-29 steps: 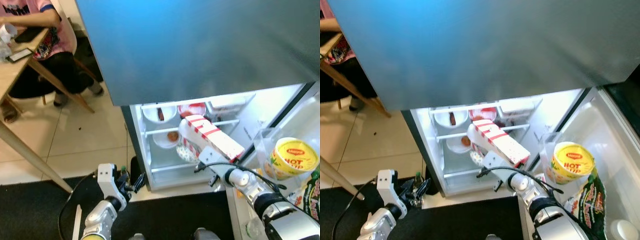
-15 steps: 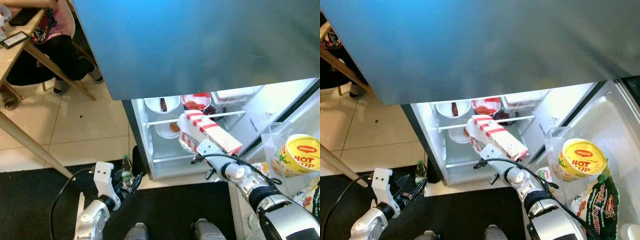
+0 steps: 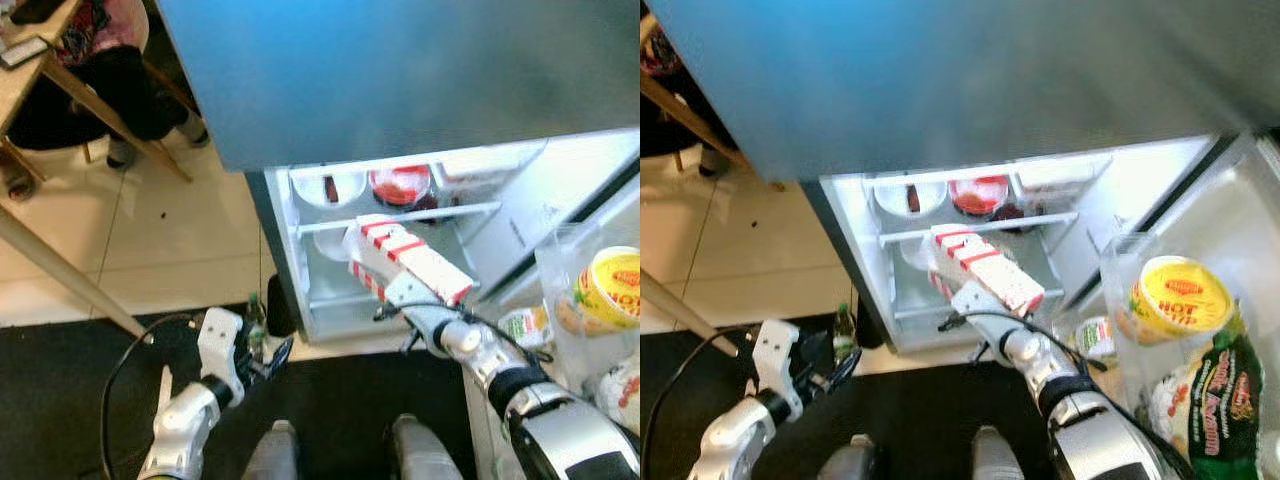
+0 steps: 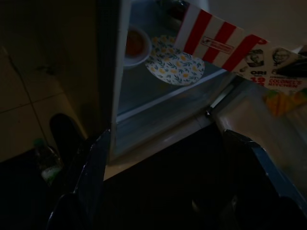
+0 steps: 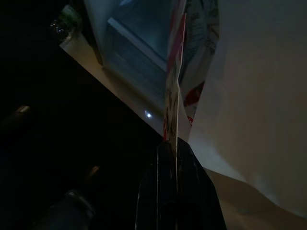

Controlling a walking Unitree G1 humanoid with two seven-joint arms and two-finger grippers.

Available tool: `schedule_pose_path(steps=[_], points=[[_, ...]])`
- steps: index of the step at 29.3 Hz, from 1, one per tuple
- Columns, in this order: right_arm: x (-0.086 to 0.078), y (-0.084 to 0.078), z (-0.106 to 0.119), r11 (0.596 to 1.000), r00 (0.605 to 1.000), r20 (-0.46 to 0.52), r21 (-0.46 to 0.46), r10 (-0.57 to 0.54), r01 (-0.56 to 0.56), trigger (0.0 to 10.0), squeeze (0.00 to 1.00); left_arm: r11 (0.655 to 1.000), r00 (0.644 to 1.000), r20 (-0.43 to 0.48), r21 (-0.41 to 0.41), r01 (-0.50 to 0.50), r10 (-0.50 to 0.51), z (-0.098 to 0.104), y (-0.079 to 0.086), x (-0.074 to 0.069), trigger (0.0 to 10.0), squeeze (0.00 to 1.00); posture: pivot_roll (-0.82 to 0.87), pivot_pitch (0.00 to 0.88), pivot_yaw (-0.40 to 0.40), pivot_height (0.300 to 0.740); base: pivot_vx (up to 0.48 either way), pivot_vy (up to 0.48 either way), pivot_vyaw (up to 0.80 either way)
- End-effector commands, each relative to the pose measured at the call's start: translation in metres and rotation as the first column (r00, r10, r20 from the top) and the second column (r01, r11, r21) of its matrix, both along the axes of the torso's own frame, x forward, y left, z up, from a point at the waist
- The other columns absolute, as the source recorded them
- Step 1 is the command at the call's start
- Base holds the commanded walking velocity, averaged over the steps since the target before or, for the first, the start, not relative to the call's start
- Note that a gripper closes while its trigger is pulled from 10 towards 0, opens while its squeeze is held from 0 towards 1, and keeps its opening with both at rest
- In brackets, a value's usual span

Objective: Restocking fridge

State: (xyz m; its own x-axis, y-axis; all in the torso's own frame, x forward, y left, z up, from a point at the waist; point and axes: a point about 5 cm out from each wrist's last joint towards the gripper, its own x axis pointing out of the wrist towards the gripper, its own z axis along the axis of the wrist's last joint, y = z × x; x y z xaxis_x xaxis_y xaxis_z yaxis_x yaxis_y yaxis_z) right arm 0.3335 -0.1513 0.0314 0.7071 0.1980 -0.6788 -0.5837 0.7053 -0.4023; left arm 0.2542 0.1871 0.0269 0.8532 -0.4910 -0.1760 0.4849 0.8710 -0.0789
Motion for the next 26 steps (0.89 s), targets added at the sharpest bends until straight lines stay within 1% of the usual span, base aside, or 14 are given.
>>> schedule_pose_path(steps=[1, 4, 9, 10, 12, 14, 17, 20, 21, 25, 26], points=[[-0.008, 0.0, -0.009, 1.0, 0.999, -0.041, 0.007, -0.004, 0.004, 10.0, 0.0, 1.0, 0.999, -0.05, 0.018, -0.002, 0.003, -0.009, 0.003, -0.009, 10.0, 0.0, 0.03, 0.302, 0.034, 0.63, 0.0, 0.0, 0.0], [-0.007, -0.001, -0.008, 1.0, 0.999, -0.04, 0.003, 0.0, 0.0, 10.0, 0.0, 1.0, 0.999, -0.04, 0.025, 0.001, 0.0, -0.006, 0.002, -0.009, 10.0, 0.0, 0.03, 0.302, 0.035, 0.615, 0.0, 0.0, 0.0], [-0.006, -0.001, -0.008, 1.0, 0.999, -0.037, 0.004, 0.001, -0.001, 10.0, 0.0, 1.0, 1.0, -0.032, 0.03, 0.003, -0.002, -0.005, 0.001, -0.008, 10.0, 0.0, 0.03, 0.302, 0.035, 0.605, 0.0, 0.0, 0.0], [-0.005, 0.0, -0.006, 1.0, 1.0, -0.028, 0.021, 0.004, -0.003, 10.0, 0.0, 0.999, 1.0, -0.025, 0.033, 0.005, -0.004, -0.003, 0.0, -0.007, 10.0, 0.0, 0.03, 0.302, 0.036, 0.6, 0.0, 0.0, 0.0], [-0.005, 0.0, -0.006, 1.0, 1.0, -0.028, 0.021, 0.004, -0.003, 10.0, 0.0, 0.999, 1.0, -0.025, 0.033, 0.005, -0.004, -0.003, 0.0, -0.007, 10.0, 0.0, 0.03, 0.302, 0.036, 0.6, 0.0, 0.0, 0.0], [-0.002, 0.003, -0.001, 0.999, 1.0, -0.009, 0.051, 0.019, -0.019, 10.0, 0.0, 0.999, 1.0, -0.011, 0.039, 0.01, -0.009, 0.0, -0.003, -0.004, 10.0, 0.0, 0.03, 0.299, 0.037, 0.6, 0.0, 0.0, 0.0], [0.0, 0.005, 0.002, 0.998, 0.999, 0.001, 0.06, 0.032, -0.032, 10.0, 0.0, 0.999, 1.0, -0.001, 0.042, 0.012, -0.012, 0.002, -0.004, -0.003, 10.0, 0.0, 0.03, 0.299, 0.037, 0.6, 0.0, 0.0, 0.0], [0.005, 0.008, 0.008, 0.996, 0.997, 0.024, 0.054, 0.071, -0.073, 10.0, 0.0, 0.999, 1.0, 0.023, 0.048, 0.012, -0.013, 0.008, -0.006, 0.002, 10.0, 0.0, 0.02, 0.297, 0.037, 0.59, 0.0, 0.0, 0.0], [0.005, 0.008, 0.008, 0.996, 0.997, 0.024, 0.054, 0.071, -0.073, 10.0, 0.0, 0.999, 1.0, 0.023, 0.048, 0.012, -0.013, 0.008, -0.006, 0.002, 10.0, 0.0, 0.02, 0.297, 0.037, 0.59, 0.0, 0.0, 0.0], [0.012, 0.008, 0.017, 0.997, 0.996, 0.052, 0.037, 0.067, -0.069, 10.0, 0.0, 0.999, 0.997, 0.071, 0.046, 0.013, -0.016, 0.02, -0.01, 0.008, 10.0, 0.0, 0.03, 0.307, 0.039, 0.57, 0.0, 0.0, 0.0], [0.012, 0.008, 0.017, 0.997, 0.996, 0.052, 0.037, 0.067, -0.069, 10.0, 0.0, 0.999, 0.997, 0.071, 0.046, 0.013, -0.016, 0.02, -0.01, 0.008, 10.0, 0.0, 0.03, 0.307, 0.039, 0.57, 0.0, 0.0, 0.0]])
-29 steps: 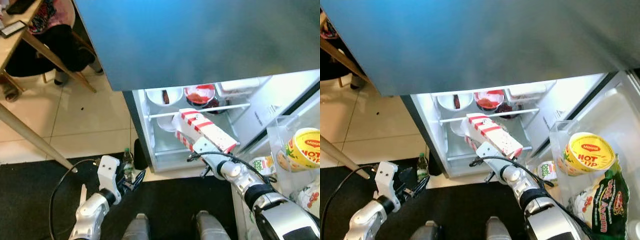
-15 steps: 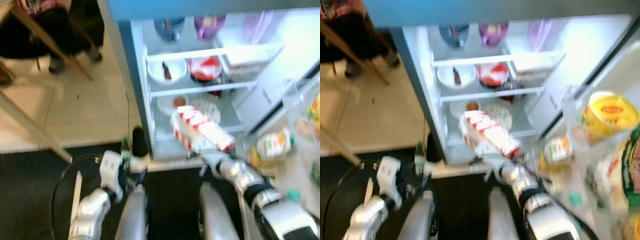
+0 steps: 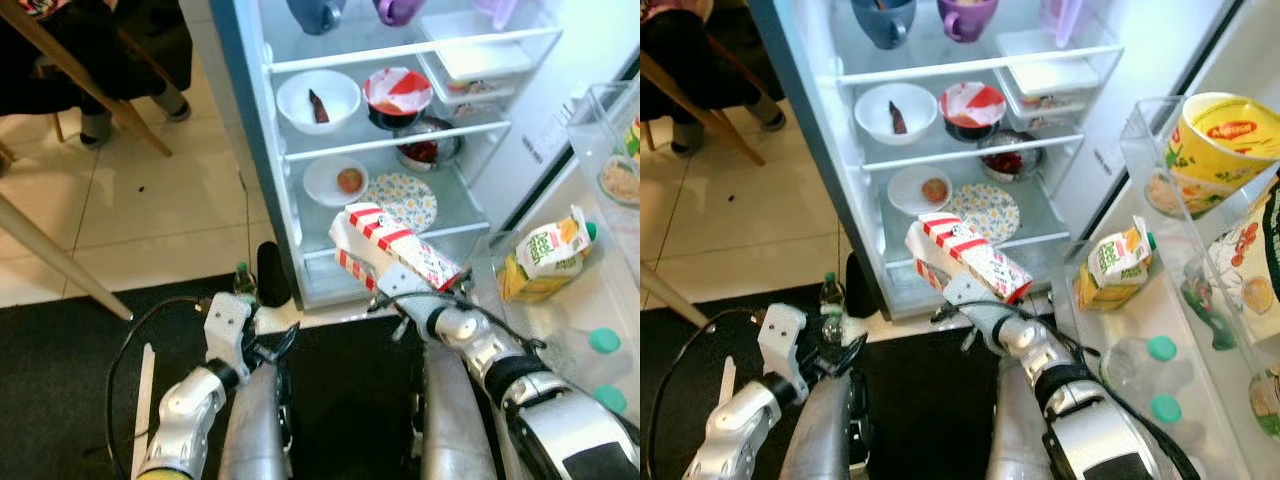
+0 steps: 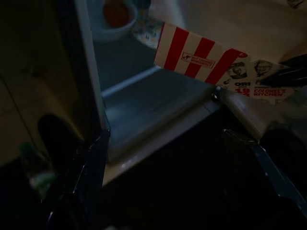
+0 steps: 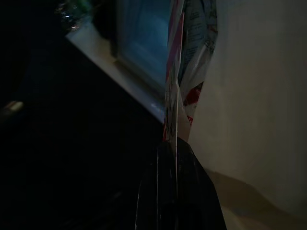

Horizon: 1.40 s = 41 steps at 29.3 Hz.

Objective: Restocking fridge

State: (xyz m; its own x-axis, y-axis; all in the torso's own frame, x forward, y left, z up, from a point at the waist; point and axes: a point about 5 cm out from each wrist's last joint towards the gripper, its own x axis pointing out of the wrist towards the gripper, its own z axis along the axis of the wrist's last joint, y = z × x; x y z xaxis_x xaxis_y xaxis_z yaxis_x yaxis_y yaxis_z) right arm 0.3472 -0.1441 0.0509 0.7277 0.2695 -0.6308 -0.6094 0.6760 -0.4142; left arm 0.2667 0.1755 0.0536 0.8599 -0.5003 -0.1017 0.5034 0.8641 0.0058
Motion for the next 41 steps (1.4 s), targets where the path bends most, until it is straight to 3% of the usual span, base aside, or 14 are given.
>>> schedule_pose_path(steps=[1, 7, 8, 12, 18, 28, 35, 41], points=[[-0.001, 0.001, -0.001, 1.0, 1.0, -0.003, 0.005, -0.002, 0.002, 10.0, 0.0, 1.0, 1.0, -0.022, 0.009, -0.001, 0.001, -0.003, 0.0, -0.004, 10.0, 0.0, 0.03, 0.314, 0.04, 0.565, 0.0, 0.0, 0.0], [0.006, 0.001, 0.008, 1.0, 1.0, 0.016, -0.012, 0.005, -0.005, 10.0, 0.0, 1.0, 0.999, 0.036, 0.009, 0.006, -0.007, 0.013, -0.003, 0.0, 10.0, 0.0, 0.04, 0.333, 0.043, 0.55, 0.0, 0.0, 0.0], [0.013, -0.001, 0.018, 1.0, 0.999, 0.04, -0.017, -0.007, 0.008, 10.0, 0.0, 1.0, 0.997, 0.074, 0.018, 0.01, -0.012, 0.024, -0.002, 0.0, 10.0, 0.0, 0.05, 0.355, 0.042, 0.54, 0.0, 0.0, 0.0], [0.024, -0.006, 0.036, 0.999, 0.996, 0.088, -0.015, -0.033, 0.035, 10.0, 0.0, 0.999, 0.994, 0.105, 0.029, 0.016, -0.019, 0.035, -0.002, -0.002, 10.0, 0.0, 0.07, 0.38, 0.041, 0.525, 0.0, 0.0, 0.0], [0.039, -0.015, 0.064, 0.997, 0.986, 0.155, -0.016, -0.068, 0.071, 10.0, 0.0, 0.999, 0.992, 0.12, 0.035, 0.029, -0.033, 0.043, -0.005, -0.009, 10.0, 0.0, 0.08, 0.41, 0.044, 0.5, 0.0, 0.0, 0.0], [0.048, -0.016, 0.083, 0.995, 0.978, 0.179, 0.005, -0.103, 0.103, 10.0, 0.0, 0.998, 0.989, 0.137, 0.04, 0.047, -0.052, 0.058, -0.012, -0.018, 10.0, 0.0, 0.1, 0.465, 0.047, 0.5, 0.0, 0.0, 0.0], [0.057, -0.021, 0.104, 0.989, 0.958, 0.26, -0.051, -0.121, 0.139, 10.0, 0.0, 0.997, 0.978, 0.195, 0.048, 0.061, -0.069, 0.087, -0.016, -0.021, 10.0, 0.0, 0.13, 0.523, 0.056, 0.5, 0.0, 0.0, 0.0], [0.061, -0.024, 0.117, 0.986, 0.945, 0.309, -0.094, -0.104, 0.139, 10.0, 0.0, 0.996, 0.975, 0.207, 0.053, 0.069, -0.079, 0.098, -0.018, -0.024, 10.0, 0.0, 0.14, 0.549, 0.064, 0.5, 0.0, 0.0, 0.0]])
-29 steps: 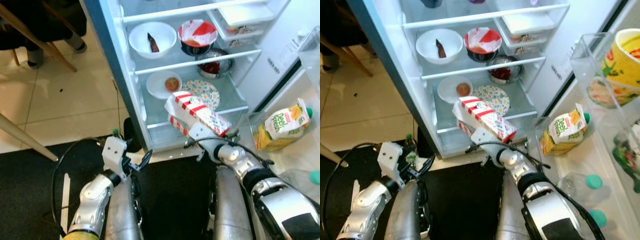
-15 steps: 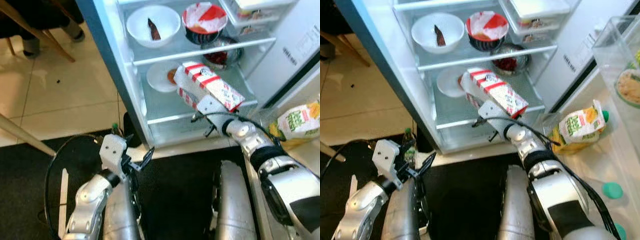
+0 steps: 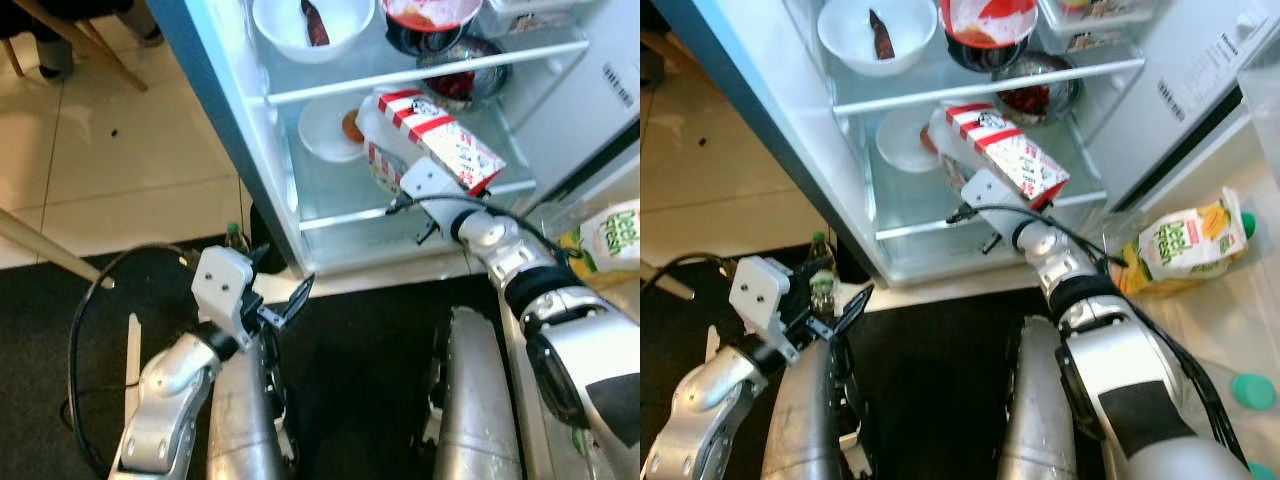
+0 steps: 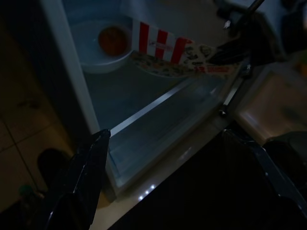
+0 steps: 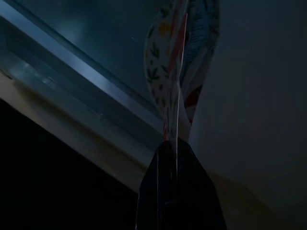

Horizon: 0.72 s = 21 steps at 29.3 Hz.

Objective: Restocking fridge

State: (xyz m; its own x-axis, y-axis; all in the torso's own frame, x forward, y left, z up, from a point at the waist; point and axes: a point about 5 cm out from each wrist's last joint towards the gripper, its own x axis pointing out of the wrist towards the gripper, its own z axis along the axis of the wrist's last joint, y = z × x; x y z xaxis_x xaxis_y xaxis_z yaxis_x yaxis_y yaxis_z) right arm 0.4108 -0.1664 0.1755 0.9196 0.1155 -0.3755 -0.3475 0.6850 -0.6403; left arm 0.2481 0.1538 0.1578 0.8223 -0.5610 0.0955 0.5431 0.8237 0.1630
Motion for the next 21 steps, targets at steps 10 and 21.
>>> schedule_pose_path(steps=[10, 21], points=[[0.004, 0.001, 0.014, 0.998, 0.998, 0.069, -0.06, 0.003, 0.001, 10.0, 0.0, 1.0, 0.999, -0.045, 0.025, 0.015, -0.013, 0.004, 0.001, -0.014, 10.0, 0.0, 0.18, 0.59, 0.082, 0.5, 0.0, 0.0, 0.0], [0.007, -0.007, 0.026, 0.975, 0.993, 0.1, -0.217, 0.069, -0.046, 10.0, 0.0, 1.0, 0.998, -0.065, 0.02, 0.019, -0.018, 0.011, -0.004, -0.018, 10.0, 0.0, 0.19, 0.605, 0.083, 0.5, 0.0, 0.0, 0.0]])
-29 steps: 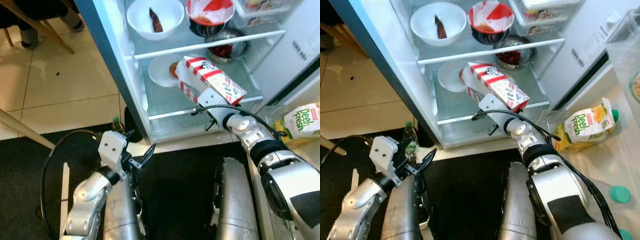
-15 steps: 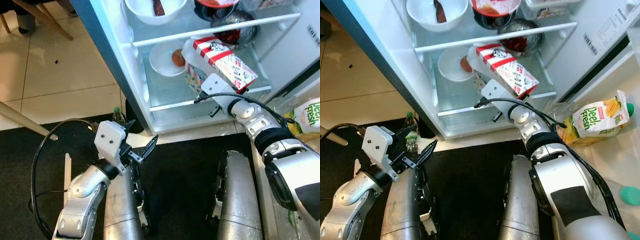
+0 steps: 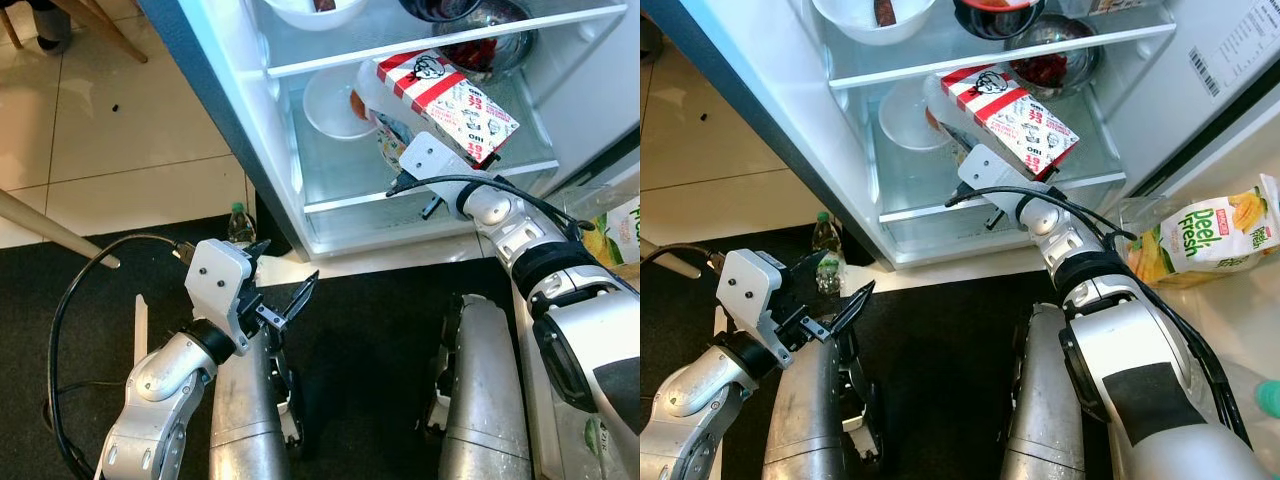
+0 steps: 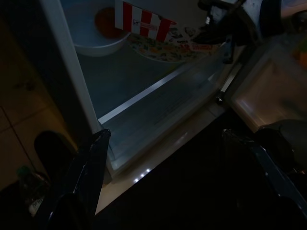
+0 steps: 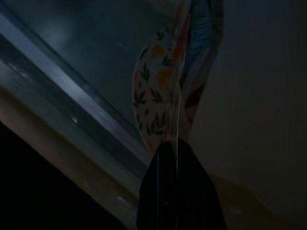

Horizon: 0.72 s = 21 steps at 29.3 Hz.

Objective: Restocking fridge

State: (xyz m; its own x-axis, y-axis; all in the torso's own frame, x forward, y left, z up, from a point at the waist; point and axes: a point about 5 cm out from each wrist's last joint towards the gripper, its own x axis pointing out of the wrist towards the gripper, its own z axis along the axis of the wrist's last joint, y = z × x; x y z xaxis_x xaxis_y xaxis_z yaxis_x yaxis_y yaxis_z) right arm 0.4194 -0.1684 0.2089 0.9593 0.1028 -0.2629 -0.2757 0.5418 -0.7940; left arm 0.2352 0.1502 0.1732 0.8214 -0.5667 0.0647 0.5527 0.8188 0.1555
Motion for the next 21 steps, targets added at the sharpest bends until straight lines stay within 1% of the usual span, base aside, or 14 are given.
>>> schedule_pose_path(steps=[1, 3, 4, 5, 8, 10, 11, 15, 17, 19, 20, 21], points=[[-0.002, -0.008, -0.006, 0.999, 0.999, -0.032, -0.052, 0.005, -0.006, 10.0, 0.0, 1.0, 0.999, -0.036, 0.006, 0.014, -0.014, -0.004, -0.002, -0.006, 10.0, 0.0, 0.19, 0.605, 0.083, 0.5, 0.0, 0.0, 0.0], [-0.002, -0.013, -0.003, 0.998, 1.0, -0.029, -0.07, 0.005, -0.007, 10.0, 0.0, 1.0, 0.999, -0.039, 0.003, 0.016, -0.016, -0.004, -0.003, -0.007, 10.0, 0.0, 0.19, 0.605, 0.083, 0.5, 0.0, 0.0, 0.0], [-0.002, -0.013, -0.003, 0.998, 1.0, -0.029, -0.07, 0.005, -0.007, 10.0, 0.0, 1.0, 0.999, -0.039, 0.003, 0.016, -0.016, -0.004, -0.003, -0.007, 10.0, 0.0, 0.19, 0.605, 0.083, 0.5, 0.0, 0.0, 0.0], [-0.003, -0.018, -0.001, 0.997, 1.0, -0.029, -0.072, 0.007, -0.009, 10.0, 0.0, 1.0, 0.999, -0.043, 0.002, 0.016, -0.016, -0.004, -0.003, -0.008, 10.0, 0.0, 0.19, 0.602, 0.083, 0.5, 0.0, 0.0, 0.0], [-0.003, -0.022, 0.002, 0.997, 0.999, -0.023, -0.075, 0.026, -0.028, 10.0, 0.0, 1.0, 0.999, -0.046, 0.0, 0.016, -0.016, -0.003, -0.004, -0.008, 10.0, 0.0, 0.19, 0.602, 0.083, 0.5, 0.0, 0.0, 0.0], [-0.003, -0.025, 0.009, 0.998, 0.999, -0.009, -0.034, 0.049, -0.049, 10.0, 0.0, 1.0, 0.999, -0.048, -0.001, 0.017, -0.017, -0.002, -0.004, -0.009, 10.0, 0.0, 0.2, 0.601, 0.082, 0.5, 0.0, 0.0, 0.0], [-0.003, -0.027, 0.014, 0.998, 0.998, -0.003, 0.008, 0.055, -0.055, 10.0, 0.0, 1.0, 0.999, -0.05, -0.005, 0.015, -0.015, -0.002, -0.004, -0.01, 10.0, 0.0, 0.2, 0.601, 0.082, 0.5, 0.0, 0.0, 0.0], [-0.003, -0.028, 0.019, 0.995, 0.997, -0.008, 0.059, 0.079, -0.079, 10.0, 0.0, 1.0, 0.998, -0.055, -0.005, 0.015, -0.015, -0.002, -0.005, -0.011, 10.0, 0.0, 0.2, 0.598, 0.081, 0.5, 0.0, 0.0, 0.0], [-0.003, -0.028, 0.019, 0.995, 0.997, -0.008, 0.059, 0.079, -0.079, 10.0, 0.0, 1.0, 0.998, -0.055, -0.005, 0.015, -0.015, -0.002, -0.005, -0.011, 10.0, 0.0, 0.2, 0.598, 0.081, 0.5, 0.0, 0.0, 0.0], [-0.003, -0.027, 0.019, 0.992, 0.994, -0.026, 0.071, 0.104, -0.102, 10.0, 0.0, 1.0, 0.998, -0.058, -0.006, 0.017, -0.017, -0.003, -0.006, -0.011, 10.0, 0.0, 0.2, 0.597, 0.081, 0.5, 0.0, 0.0, 0.0], [-0.004, -0.025, 0.016, 0.992, 0.991, -0.046, 0.041, 0.125, -0.123, 10.0, 0.0, 1.0, 0.998, -0.06, -0.01, 0.019, -0.019, -0.003, -0.007, -0.011, 10.0, 0.0, 0.19, 0.596, 0.082, 0.5, 0.0, 0.0, 0.0], [-0.005, -0.024, 0.012, 0.99, 0.988, -0.067, -0.01, 0.142, -0.143, 10.0, 0.0, 1.0, 0.998, -0.062, -0.012, 0.022, -0.023, -0.003, -0.009, -0.011, 10.0, 0.0, 0.19, 0.596, 0.082, 0.5, 0.0, 0.0, 0.0]])
